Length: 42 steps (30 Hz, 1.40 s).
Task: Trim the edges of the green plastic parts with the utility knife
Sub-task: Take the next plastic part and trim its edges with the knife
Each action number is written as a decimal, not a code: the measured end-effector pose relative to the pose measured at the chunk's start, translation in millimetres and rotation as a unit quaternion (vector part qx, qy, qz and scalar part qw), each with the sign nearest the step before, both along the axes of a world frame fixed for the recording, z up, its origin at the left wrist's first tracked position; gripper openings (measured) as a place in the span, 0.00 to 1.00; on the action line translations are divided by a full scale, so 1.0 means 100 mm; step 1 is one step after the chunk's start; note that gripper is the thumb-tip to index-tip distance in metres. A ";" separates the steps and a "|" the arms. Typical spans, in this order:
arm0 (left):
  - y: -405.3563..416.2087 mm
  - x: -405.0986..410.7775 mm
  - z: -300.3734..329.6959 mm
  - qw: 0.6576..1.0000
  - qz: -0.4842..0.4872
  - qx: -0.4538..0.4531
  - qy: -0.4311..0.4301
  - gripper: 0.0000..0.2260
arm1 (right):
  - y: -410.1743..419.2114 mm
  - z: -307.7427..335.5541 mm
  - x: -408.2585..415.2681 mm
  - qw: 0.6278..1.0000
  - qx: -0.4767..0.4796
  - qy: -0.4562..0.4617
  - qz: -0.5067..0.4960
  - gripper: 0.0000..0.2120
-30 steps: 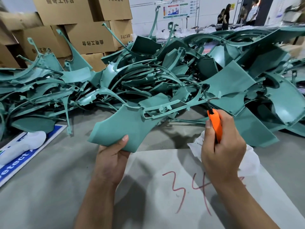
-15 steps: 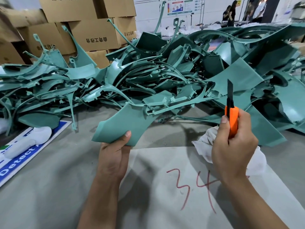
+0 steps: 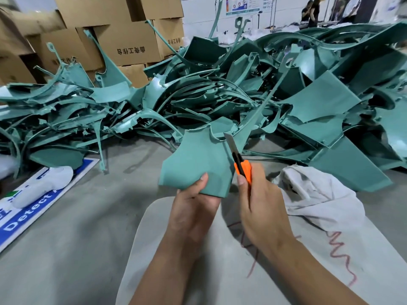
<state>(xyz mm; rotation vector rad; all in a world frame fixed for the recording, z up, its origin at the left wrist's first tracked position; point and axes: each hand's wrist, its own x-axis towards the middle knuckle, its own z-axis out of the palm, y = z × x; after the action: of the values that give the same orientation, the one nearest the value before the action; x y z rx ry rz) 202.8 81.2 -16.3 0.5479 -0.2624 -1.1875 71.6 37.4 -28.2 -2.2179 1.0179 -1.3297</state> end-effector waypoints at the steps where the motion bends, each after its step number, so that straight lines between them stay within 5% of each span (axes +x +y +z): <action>1: 0.00 -0.01 -0.01 1.000 -0.009 -0.004 0.002 0.23 | 0.00 0.01 0.00 1.000 0.004 0.001 0.002 0.10; 22: -0.03 -0.06 -0.01 0.999 0.006 -0.013 -0.034 0.24 | -0.05 0.04 -0.02 0.997 0.004 0.060 -0.043 0.10; 28: -0.03 -0.08 -0.03 0.998 0.021 -0.036 -0.053 0.24 | -0.01 0.06 -0.02 0.996 0.045 -0.074 0.013 0.06; 35: -0.02 -0.10 -0.01 0.995 0.007 -0.041 -0.085 0.24 | -0.09 0.05 -0.05 1.000 -0.002 -0.026 0.013 0.06; 42: -0.05 -0.12 -0.07 0.992 0.050 -0.031 -0.109 0.24 | -0.03 0.07 -0.05 0.994 -0.005 -0.099 0.045 0.07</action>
<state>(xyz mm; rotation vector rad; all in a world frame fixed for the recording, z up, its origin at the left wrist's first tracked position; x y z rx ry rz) 191.2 76.7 -22.9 0.6313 -0.4517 -1.0186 67.1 34.7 -20.7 -2.0631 0.8321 -1.4827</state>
